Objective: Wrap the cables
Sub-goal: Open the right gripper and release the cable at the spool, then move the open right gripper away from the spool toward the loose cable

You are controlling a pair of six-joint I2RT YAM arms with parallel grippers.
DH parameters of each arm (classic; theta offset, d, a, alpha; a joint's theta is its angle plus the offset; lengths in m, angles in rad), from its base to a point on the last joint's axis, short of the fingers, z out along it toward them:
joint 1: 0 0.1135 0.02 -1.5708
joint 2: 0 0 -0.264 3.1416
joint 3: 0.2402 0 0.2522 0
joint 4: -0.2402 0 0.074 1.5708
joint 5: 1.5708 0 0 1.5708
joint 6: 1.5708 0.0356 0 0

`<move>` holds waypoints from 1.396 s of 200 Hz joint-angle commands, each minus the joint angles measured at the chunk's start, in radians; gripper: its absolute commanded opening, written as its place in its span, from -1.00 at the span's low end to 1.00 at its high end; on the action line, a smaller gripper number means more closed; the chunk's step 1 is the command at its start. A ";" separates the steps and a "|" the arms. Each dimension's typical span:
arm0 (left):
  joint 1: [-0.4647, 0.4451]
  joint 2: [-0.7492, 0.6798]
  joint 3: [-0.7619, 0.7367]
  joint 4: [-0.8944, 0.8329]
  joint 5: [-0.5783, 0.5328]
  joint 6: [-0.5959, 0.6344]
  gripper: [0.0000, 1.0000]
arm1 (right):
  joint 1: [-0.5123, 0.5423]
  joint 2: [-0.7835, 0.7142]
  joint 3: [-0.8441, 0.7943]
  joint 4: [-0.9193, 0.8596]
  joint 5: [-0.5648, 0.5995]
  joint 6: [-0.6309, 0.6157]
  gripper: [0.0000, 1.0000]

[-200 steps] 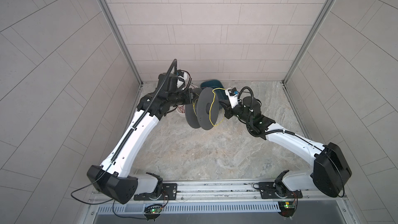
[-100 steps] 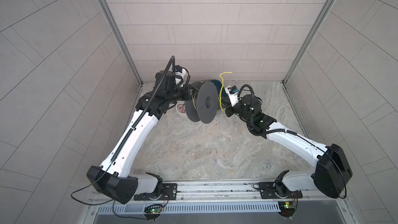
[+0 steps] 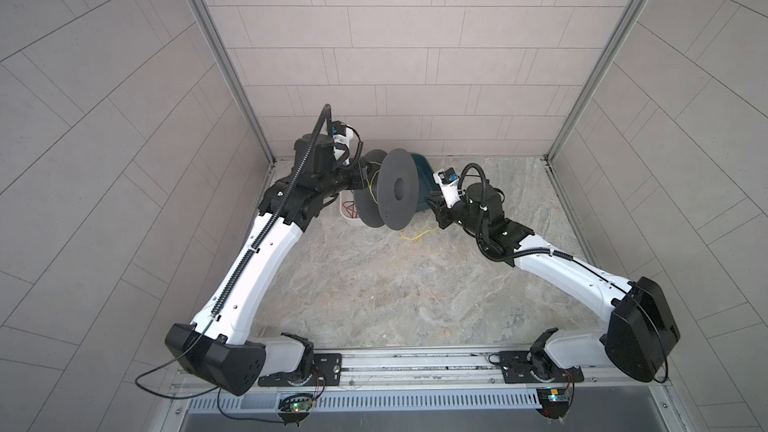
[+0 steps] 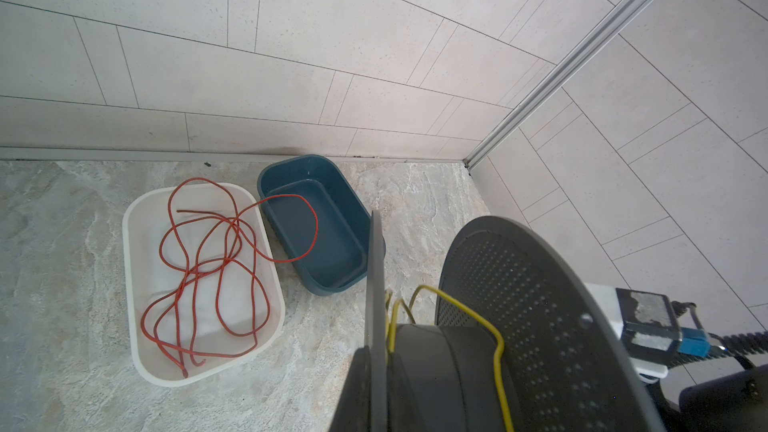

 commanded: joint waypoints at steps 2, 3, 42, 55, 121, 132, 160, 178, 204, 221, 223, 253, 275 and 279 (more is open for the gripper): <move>0.003 -0.029 0.045 0.070 0.010 0.005 -1.00 | 0.002 -0.028 0.036 -0.023 -0.016 -0.016 -0.51; 0.003 -0.028 0.046 0.068 0.009 0.007 -1.00 | 0.001 -0.028 0.036 -0.024 -0.015 -0.017 -0.50; 0.008 -0.019 0.083 0.023 0.016 0.031 -1.00 | 0.001 -0.062 0.044 -0.077 -0.031 -0.041 -0.22; 0.010 -0.016 0.092 0.013 0.023 0.037 -1.00 | 0.001 -0.084 0.051 -0.113 -0.026 -0.057 -0.08; 0.020 0.008 0.153 -0.045 0.068 0.053 -1.00 | -0.003 -0.222 0.045 -0.267 0.169 -0.113 0.59; 0.021 0.012 0.161 -0.052 0.073 0.052 -1.00 | -0.005 -0.245 0.034 -0.283 0.188 -0.127 0.77; 0.026 0.033 0.200 -0.097 0.081 0.061 -1.00 | -0.003 -0.292 0.035 -0.362 0.306 -0.132 0.97; 0.029 0.037 0.208 -0.107 0.084 0.065 -1.00 | -0.005 -0.340 0.015 -0.385 0.366 -0.120 0.98; 0.035 0.046 0.218 -0.110 0.093 0.055 -1.00 | -0.005 -0.410 -0.040 -0.385 0.335 -0.114 0.94; 0.039 0.055 0.235 -0.119 0.097 0.051 -1.00 | -0.005 -0.441 -0.071 -0.394 0.328 -0.115 0.83; 0.038 0.056 0.238 -0.121 0.097 0.051 -1.00 | -0.003 -0.442 -0.073 -0.396 0.329 -0.115 0.82; 0.052 0.066 0.260 -0.139 0.095 0.039 -1.00 | -0.002 -0.490 -0.115 -0.410 0.278 -0.094 0.73; 0.059 0.071 0.261 -0.135 0.112 0.026 -1.00 | 0.015 -0.537 -0.172 -0.370 0.179 -0.095 0.69; 0.061 0.072 0.259 -0.135 0.115 0.022 -1.00 | 0.018 -0.545 -0.182 -0.362 0.162 -0.096 0.69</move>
